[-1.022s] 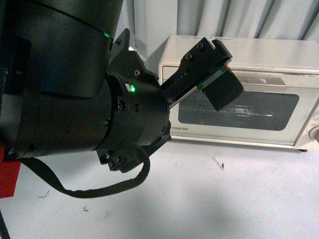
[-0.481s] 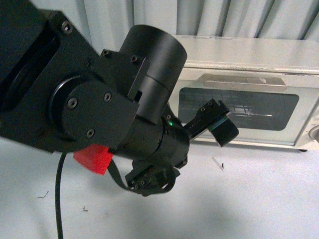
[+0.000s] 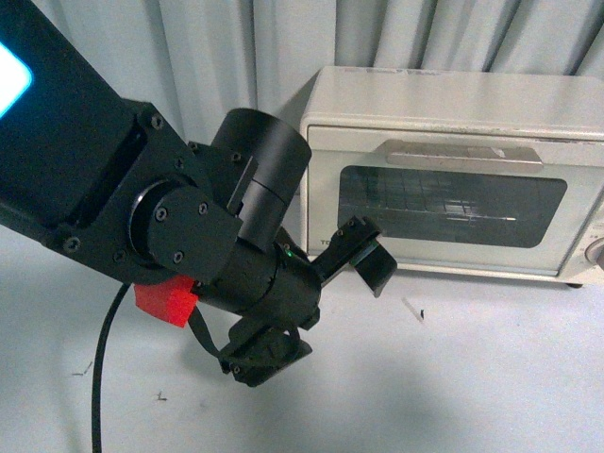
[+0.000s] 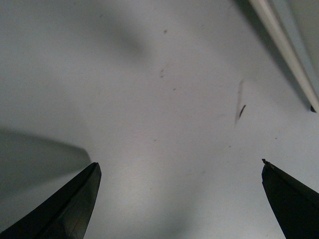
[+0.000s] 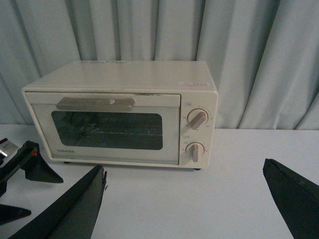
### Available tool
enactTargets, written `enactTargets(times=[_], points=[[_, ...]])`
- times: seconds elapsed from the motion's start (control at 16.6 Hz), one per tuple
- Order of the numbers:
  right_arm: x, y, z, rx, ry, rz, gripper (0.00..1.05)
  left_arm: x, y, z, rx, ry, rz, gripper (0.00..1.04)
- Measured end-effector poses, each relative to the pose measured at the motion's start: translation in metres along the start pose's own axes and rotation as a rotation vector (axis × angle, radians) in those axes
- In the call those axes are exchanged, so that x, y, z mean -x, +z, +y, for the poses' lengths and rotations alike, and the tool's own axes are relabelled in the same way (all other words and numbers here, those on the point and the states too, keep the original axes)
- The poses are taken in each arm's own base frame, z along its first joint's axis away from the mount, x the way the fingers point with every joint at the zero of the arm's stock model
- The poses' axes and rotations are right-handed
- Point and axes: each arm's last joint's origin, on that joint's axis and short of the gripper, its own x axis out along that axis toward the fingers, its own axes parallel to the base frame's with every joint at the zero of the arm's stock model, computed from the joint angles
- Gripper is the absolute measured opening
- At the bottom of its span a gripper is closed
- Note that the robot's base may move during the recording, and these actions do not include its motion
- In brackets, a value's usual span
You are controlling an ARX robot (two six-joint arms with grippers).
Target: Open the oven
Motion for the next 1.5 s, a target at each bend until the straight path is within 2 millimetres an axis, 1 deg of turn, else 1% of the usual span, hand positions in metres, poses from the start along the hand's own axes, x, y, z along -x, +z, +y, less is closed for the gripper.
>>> enactTargets(times=[0.06,0.24,0.48,1.5], points=[[0.000,0.000,0.000,0.000,0.000,0.000,0.98,-0.002,-0.004,0.003,0.014,0.007,0.006,0.98],[0.000,0.000,0.000,0.000,0.000,0.000,0.98,-0.005,-0.014,0.002,0.054,-0.016,0.011,0.98],[0.000,0.000,0.000,0.000,0.000,0.000,0.98,-0.005,-0.024,0.002,0.053,-0.019,0.000,0.98],[0.000,0.000,0.000,0.000,0.000,0.000,0.98,-0.003,-0.027,0.003,0.038,-0.021,-0.013,0.98]])
